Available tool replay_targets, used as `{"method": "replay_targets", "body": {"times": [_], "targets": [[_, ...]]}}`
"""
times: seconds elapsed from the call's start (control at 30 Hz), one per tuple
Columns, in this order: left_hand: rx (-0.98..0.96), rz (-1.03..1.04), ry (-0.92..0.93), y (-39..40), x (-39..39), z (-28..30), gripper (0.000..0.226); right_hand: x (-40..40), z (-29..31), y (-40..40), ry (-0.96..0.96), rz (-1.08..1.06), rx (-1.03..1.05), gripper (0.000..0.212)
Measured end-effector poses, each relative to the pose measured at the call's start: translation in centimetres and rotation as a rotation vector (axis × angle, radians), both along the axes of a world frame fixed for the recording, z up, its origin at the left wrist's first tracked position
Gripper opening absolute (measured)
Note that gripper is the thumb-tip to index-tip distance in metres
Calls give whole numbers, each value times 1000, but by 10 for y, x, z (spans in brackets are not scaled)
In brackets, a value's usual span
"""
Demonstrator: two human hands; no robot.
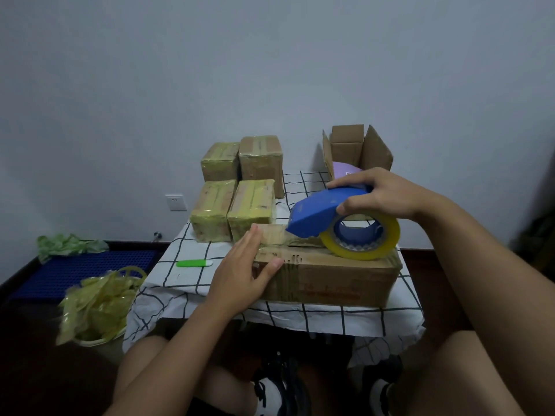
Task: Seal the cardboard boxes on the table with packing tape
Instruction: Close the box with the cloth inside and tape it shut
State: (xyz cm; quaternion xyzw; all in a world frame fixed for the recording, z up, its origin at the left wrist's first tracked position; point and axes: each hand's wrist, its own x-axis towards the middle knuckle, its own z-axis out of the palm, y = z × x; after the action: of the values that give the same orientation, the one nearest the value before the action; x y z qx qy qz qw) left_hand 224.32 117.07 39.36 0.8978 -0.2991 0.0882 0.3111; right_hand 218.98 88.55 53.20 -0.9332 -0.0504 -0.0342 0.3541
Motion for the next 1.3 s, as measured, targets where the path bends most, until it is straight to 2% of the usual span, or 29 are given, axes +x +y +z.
{"method": "replay_targets", "body": {"times": [0.13,0.3,0.5,0.63,0.8,0.9,1.13,1.3], "targets": [[-69,47,28,1,-4,-6,87,1,-3,-2,-8,-12,2,39],[-368,114,364,-13,-18,-8,95,4,-7,0,-45,-31,-2,53],[-414,117,380,-15,-14,-5,87,3,-17,-3,-79,-51,52,48],[-251,53,285,-12,-12,1,90,3,-15,-3,-73,-50,46,49],[54,10,152,-24,-2,23,114,3,-10,-2,-54,-27,17,54],[231,16,76,-30,8,28,114,4,-10,-2,-53,-19,4,47],[256,2,44,-30,6,29,98,-5,0,-12,-20,22,21,41],[375,-4,34,-31,8,27,92,-23,10,-35,8,-18,2,35]]}}
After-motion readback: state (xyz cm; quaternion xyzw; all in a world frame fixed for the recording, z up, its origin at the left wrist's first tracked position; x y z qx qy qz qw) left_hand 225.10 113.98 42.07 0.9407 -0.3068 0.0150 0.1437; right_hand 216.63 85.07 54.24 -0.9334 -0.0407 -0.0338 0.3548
